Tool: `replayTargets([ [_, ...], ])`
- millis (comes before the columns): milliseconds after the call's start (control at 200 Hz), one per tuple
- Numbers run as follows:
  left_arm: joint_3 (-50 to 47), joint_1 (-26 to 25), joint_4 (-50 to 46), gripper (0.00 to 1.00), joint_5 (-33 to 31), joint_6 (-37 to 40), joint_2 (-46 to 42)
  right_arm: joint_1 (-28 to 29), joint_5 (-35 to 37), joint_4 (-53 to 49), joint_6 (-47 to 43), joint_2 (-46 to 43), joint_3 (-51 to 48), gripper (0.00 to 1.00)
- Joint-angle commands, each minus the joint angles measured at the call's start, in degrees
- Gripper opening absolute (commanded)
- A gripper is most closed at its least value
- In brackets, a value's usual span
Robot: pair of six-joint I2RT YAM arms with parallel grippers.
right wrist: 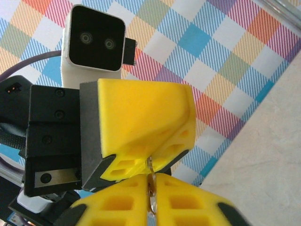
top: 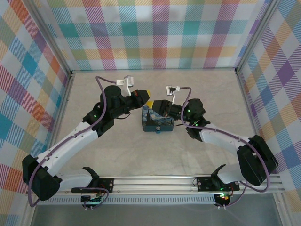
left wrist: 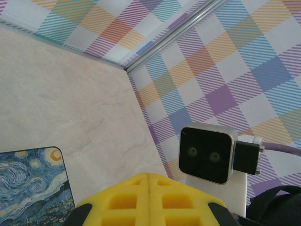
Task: Unlock a padlock with a key
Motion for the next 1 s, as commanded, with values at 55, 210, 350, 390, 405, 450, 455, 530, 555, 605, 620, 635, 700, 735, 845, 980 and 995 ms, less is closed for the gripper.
replayTargets([
  [55, -0.4, -0.7, 1.6, 0.0, -0.9, -0.6, -1.7, 0.4, -1.2, 2.0, -1.2, -0.4, 1.4, 0.0],
  [210, 3.0, -0.2, -5.1, 0.32, 0.6, 0.8, -1.6, -0.5, -1.2, -5.7, -5.5, -3.9, 1.1, 0.0],
  [350, 5.8, 3.1, -9.8, 0.5, 8.4, 1.1, -1.4, -2.0, -3.2, -18.8, -11.9, -8.8, 2.0, 0.0],
  [390, 6.7, 4.1, -11.0, 0.52, 10.9, 1.2, -1.3, -2.4, -3.8, -22.7, -13.8, -10.1, 2.3, 0.0],
  [405, 7.2, 4.5, -11.6, 0.53, 11.8, 1.3, -1.2, -2.6, -4.0, -23.8, -14.4, -10.7, 2.4, 0.0],
  [450, 8.3, 5.5, -13.4, 0.56, 14.8, 1.5, -0.8, -3.3, -4.8, -27.8, -16.3, -12.1, 2.9, 0.0],
  [455, 8.4, 5.5, -13.5, 0.56, 15.1, 1.5, -0.7, -3.3, -4.9, -28.2, -16.5, -12.2, 3.0, 0.0],
  [530, 10.0, 6.6, -15.2, 0.57, 20.6, 2.0, 0.2, -4.2, -6.2, -35.4, -19.9, -13.7, 4.4, 0.0],
  [555, 10.6, 6.8, -15.7, 0.57, 22.4, 2.1, 0.7, -4.4, -6.7, -36.9, -20.9, -14.1, 4.8, 0.0],
  [605, 11.6, 7.0, -15.8, 0.57, 26.1, 2.5, 1.7, -4.7, -8.0, -40.1, -22.5, -14.6, 5.6, 0.0],
  [620, 11.9, 7.0, -17.6, 0.57, 27.1, 2.7, 2.1, -4.7, -8.4, -40.9, -22.9, -14.7, 5.9, 0.0],
  [635, 12.2, 7.0, -18.2, 0.58, 28.0, 2.9, 2.4, -4.8, -8.9, -41.5, -23.3, -14.8, 6.1, 0.0],
  [700, 13.4, 7.0, -19.9, 0.59, 31.3, 3.2, 4.2, -4.9, -10.3, -42.9, -24.2, -15.1, 6.7, 0.0],
  [735, 13.5, 7.0, -20.2, 0.59, 32.6, 3.3, 5.0, -4.9, -10.8, -43.2, -24.5, -15.3, 6.8, 0.0],
  [845, 13.1, 6.7, -19.8, 0.51, 34.8, 3.2, 6.5, -5.0, -11.3, -46.4, -26.0, -15.2, 8.4, 0.0],
  [980, 12.9, 5.3, -19.5, 0.38, 35.6, 3.6, 7.3, -5.1, -11.5, -47.1, -26.2, -15.2, 8.7, 0.0],
  [995, 13.0, 5.1, -19.6, 0.38, 35.6, 3.7, 7.3, -5.1, -11.5, -47.0, -26.3, -15.2, 8.7, 0.0],
])
